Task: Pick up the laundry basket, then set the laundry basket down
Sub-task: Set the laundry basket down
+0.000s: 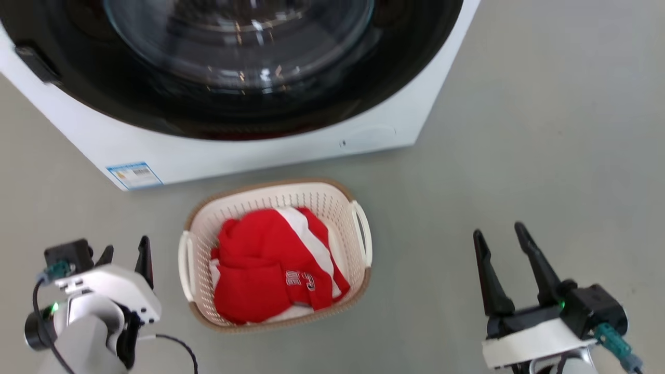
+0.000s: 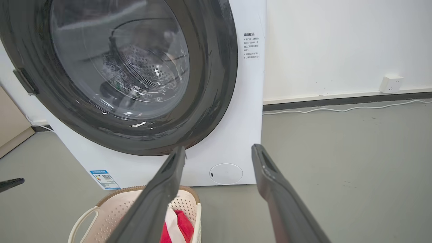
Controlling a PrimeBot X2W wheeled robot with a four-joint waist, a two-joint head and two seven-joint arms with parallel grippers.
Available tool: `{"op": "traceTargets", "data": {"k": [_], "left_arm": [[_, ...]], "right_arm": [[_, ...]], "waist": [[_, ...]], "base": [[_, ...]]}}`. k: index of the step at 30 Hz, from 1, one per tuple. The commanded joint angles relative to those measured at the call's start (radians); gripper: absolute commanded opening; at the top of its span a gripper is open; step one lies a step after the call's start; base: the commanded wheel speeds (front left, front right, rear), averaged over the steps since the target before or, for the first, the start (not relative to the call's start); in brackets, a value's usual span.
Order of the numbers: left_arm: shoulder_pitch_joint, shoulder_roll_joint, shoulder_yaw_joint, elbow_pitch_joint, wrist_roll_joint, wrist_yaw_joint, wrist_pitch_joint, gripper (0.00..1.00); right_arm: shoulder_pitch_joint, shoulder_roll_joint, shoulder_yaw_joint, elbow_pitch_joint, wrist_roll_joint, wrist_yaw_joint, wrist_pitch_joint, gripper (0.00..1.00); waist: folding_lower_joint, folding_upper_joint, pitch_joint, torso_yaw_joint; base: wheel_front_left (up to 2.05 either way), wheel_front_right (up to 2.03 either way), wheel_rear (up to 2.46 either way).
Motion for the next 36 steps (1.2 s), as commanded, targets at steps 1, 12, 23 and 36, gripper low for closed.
{"op": "traceTargets", "data": {"k": [1,12,23,36], "left_arm": [[0.019,0.033,0.029,-0.023,-0.004,0.007,-0.01,1.0],[0.251,0.007,0.112,-0.277,0.002,0.016,-0.01,1.0],[0.463,-0.009,0.175,-0.537,0.054,0.022,-0.01,1.0],[0.622,-0.07,0.241,-0.781,0.091,0.024,-0.01,1.0]], "right_arm": [[0.008,-0.005,0.022,-0.017,-0.011,0.005,-0.006,1.0],[0.07,-0.005,0.004,0.011,-0.031,0.005,-0.006,1.0],[0.111,-0.005,-0.025,0.036,-0.056,0.005,-0.002,1.0],[0.129,-0.005,-0.054,0.041,-0.062,0.005,0.001,1.0]], "waist": [[0.0,0.0,-0.056,0.026],[0.0,0.0,-0.195,0.076],[0.0,0.0,-0.299,0.105],[0.0,0.0,-0.336,0.116]], "base": [[0.0,0.0,0.0],[0.0,0.0,0.0],[0.0,0.0,0.0],[0.0,0.0,0.0]]}}
